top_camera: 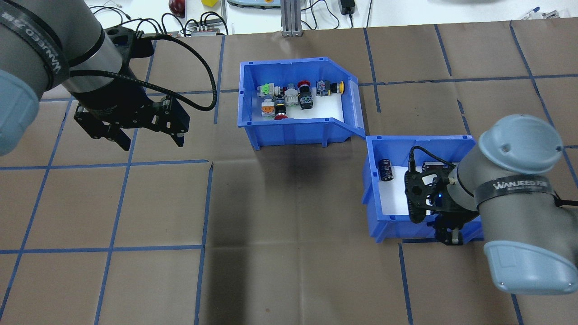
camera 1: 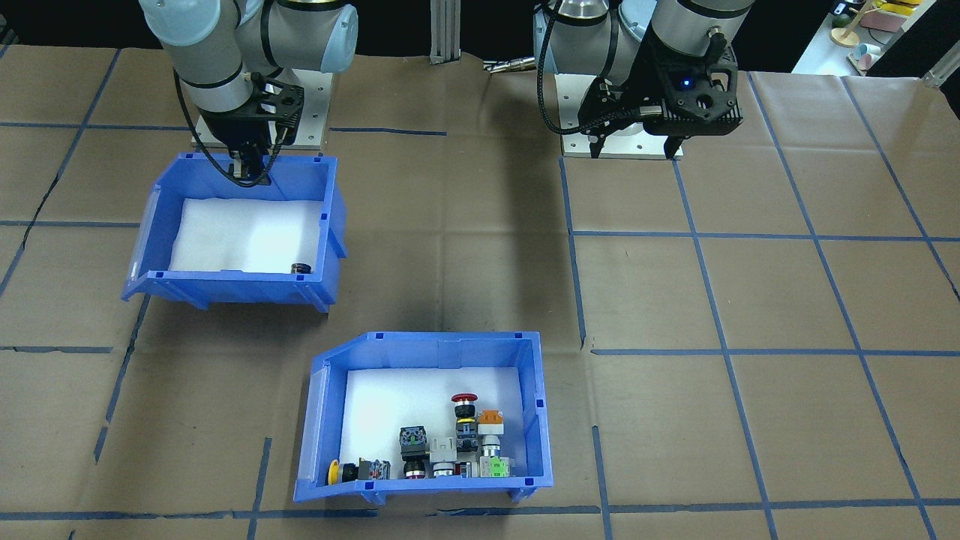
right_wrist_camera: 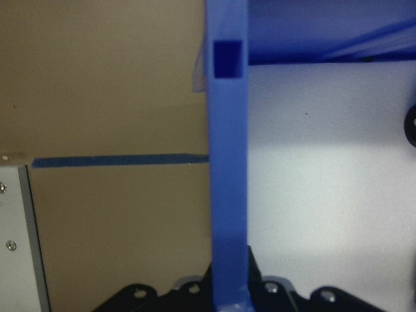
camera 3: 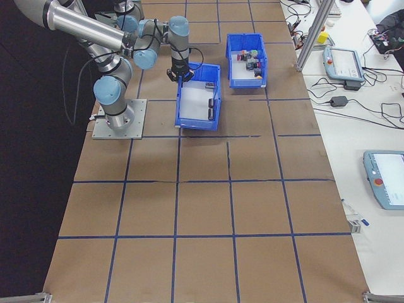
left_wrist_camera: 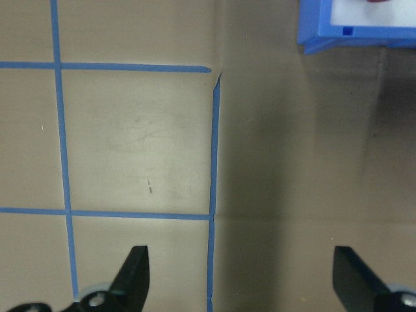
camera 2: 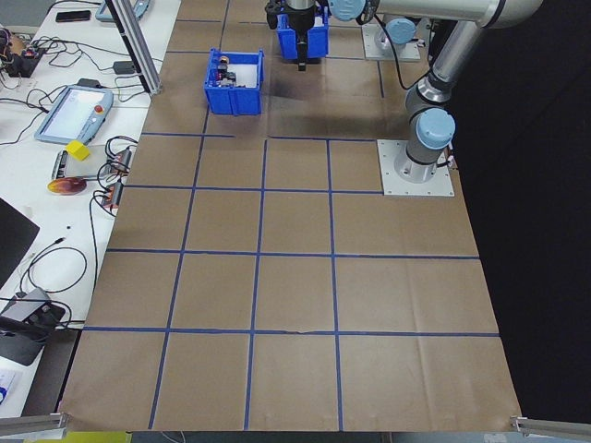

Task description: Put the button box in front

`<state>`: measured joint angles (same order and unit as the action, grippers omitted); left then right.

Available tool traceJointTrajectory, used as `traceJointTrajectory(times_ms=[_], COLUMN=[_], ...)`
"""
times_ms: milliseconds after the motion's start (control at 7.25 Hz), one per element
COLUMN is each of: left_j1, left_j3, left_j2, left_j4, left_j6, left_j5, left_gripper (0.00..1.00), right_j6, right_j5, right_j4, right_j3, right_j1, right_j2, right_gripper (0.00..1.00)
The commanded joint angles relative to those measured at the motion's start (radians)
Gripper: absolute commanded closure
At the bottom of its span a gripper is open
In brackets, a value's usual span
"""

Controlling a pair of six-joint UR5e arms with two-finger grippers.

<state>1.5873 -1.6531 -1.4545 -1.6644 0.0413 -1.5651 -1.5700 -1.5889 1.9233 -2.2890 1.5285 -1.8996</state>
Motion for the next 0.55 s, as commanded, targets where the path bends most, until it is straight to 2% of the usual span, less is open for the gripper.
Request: traceJointTrajectory(times_ms=[0,414], left_j1=[-0.010,-0.035], left_j3=[0.010,-0.022], left_j2=[0.014,0.077], left_j4=[-0.023,-0.100], left_j6=[-0.008,-0.020], left_j5=[0.000,-0.006], left_gripper=[0.00,0.00], right_j6=[0.213,0.399], right_j5=[0.000,0.000], right_j4=[0.079,0.238], right_j3=[0.000,0.011], right_j1=[0.219,0.431], right_j2=[0.008,0.112], right_gripper=[0.89,0.89])
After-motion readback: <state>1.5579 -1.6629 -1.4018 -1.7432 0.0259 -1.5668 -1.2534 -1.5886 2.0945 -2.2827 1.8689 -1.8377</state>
